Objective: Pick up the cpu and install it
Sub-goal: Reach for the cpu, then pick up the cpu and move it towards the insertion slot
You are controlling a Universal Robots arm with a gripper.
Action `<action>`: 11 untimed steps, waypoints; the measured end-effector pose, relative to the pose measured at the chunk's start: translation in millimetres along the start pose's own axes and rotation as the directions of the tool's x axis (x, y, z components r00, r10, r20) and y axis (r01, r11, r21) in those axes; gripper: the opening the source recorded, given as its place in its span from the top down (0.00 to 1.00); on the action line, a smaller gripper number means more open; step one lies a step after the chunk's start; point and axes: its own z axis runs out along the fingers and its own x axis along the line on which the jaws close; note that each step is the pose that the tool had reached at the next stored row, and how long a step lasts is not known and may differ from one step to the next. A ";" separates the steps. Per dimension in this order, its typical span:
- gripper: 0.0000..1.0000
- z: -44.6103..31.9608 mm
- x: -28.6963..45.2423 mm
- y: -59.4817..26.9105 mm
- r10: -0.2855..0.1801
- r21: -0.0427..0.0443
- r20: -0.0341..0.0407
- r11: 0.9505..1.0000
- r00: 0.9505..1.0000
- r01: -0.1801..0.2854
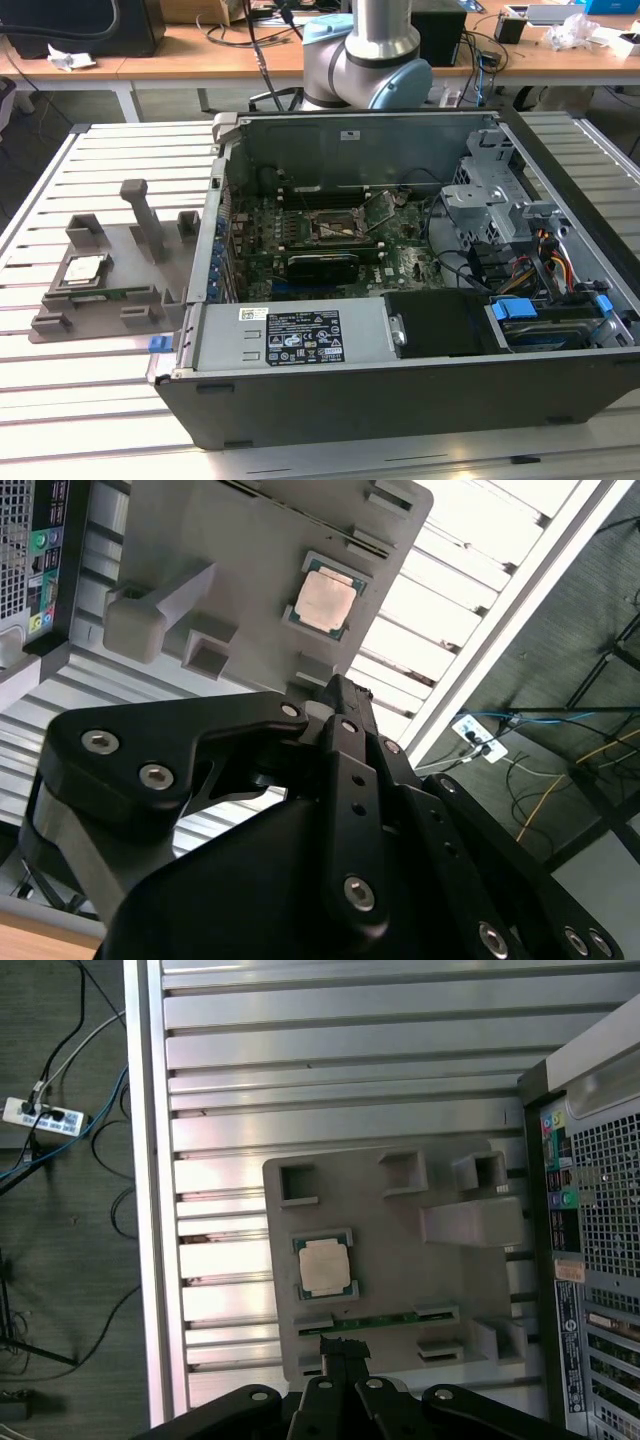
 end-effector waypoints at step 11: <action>0.89 0.0 1.2 -0.1 0.000 0.000 0.000 1.000 1.000 0.000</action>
